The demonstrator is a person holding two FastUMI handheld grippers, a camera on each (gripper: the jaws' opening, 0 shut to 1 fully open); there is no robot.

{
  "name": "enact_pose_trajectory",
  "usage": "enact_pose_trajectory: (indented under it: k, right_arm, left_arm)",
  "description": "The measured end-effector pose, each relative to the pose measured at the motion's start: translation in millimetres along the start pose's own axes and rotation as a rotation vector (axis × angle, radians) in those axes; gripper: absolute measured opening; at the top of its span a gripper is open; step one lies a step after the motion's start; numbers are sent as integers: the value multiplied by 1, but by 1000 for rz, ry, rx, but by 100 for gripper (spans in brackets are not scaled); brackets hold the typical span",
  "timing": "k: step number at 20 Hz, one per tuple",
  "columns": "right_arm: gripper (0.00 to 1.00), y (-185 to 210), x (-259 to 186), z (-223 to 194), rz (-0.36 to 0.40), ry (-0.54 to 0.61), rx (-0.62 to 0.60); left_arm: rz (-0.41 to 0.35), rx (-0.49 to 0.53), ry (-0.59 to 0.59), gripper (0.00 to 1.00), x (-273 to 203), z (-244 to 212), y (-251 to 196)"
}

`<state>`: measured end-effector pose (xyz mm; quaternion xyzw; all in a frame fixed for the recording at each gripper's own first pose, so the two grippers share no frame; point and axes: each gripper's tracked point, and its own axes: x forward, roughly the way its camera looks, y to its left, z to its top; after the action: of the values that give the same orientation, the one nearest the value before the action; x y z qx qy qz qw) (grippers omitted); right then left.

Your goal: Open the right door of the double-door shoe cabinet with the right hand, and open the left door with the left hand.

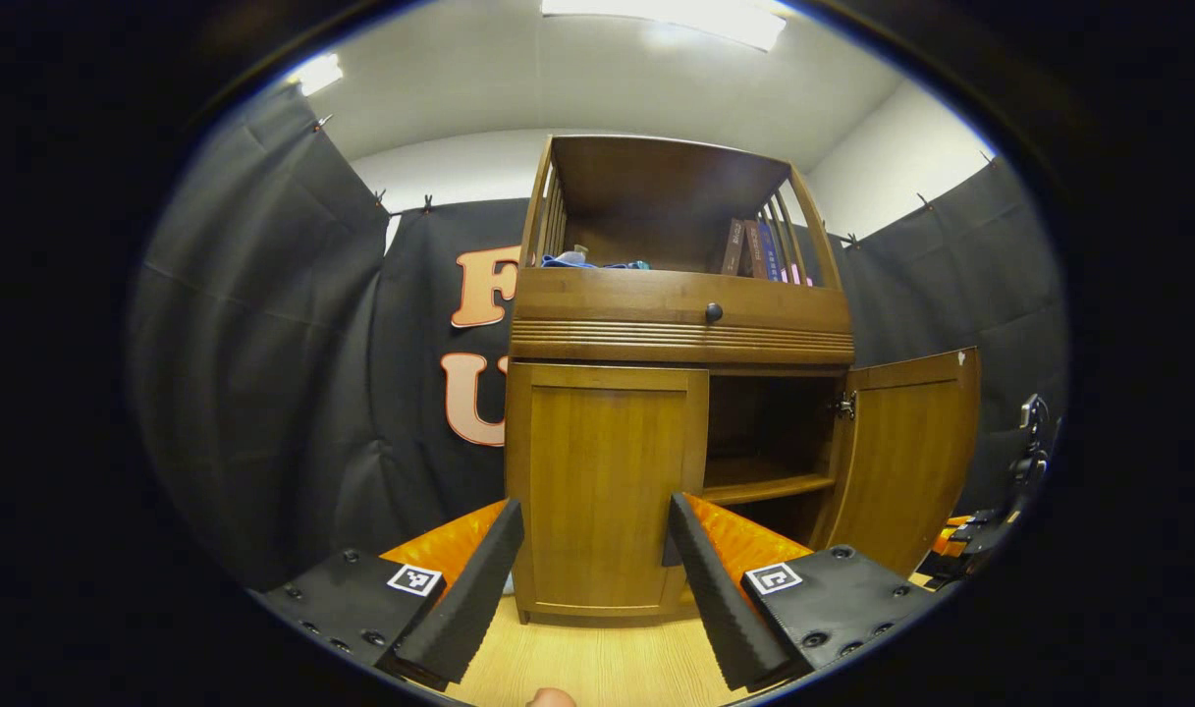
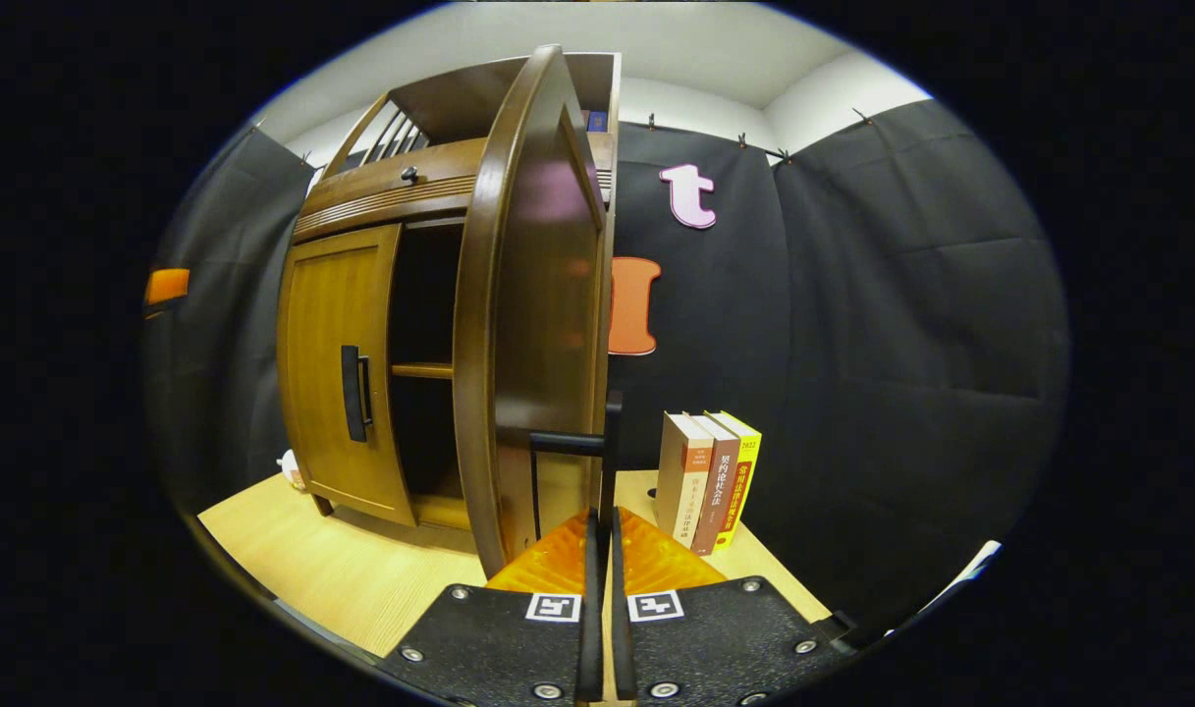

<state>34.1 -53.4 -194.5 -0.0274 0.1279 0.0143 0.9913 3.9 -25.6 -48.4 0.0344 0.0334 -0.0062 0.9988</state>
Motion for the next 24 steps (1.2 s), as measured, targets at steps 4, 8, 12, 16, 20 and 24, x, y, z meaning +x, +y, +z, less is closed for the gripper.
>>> enact_pose_trajectory:
  k: [4,8,12,16,20,24]
  right_arm:
    - [3,-17,2,0,49,-15,17]
    - [3,-39,4,-2,89,-15,87]
    - [4,-63,-8,-3,76,-19,109]
    - [17,-74,-28,8,26,-54,46]
    - [21,-75,-55,26,-20,-79,66]
    - [36,-83,-77,44,-88,-87,91]
  left_arm:
    - [6,-6,21,94,8,-8,-10]
    - [7,-26,19,94,16,-10,-20]
    - [11,-8,14,96,22,-10,-28]
    - [-2,2,13,94,31,-15,-44]
    - [-24,-2,29,94,42,-24,-59]
    - [-19,2,27,97,67,-32,-72]
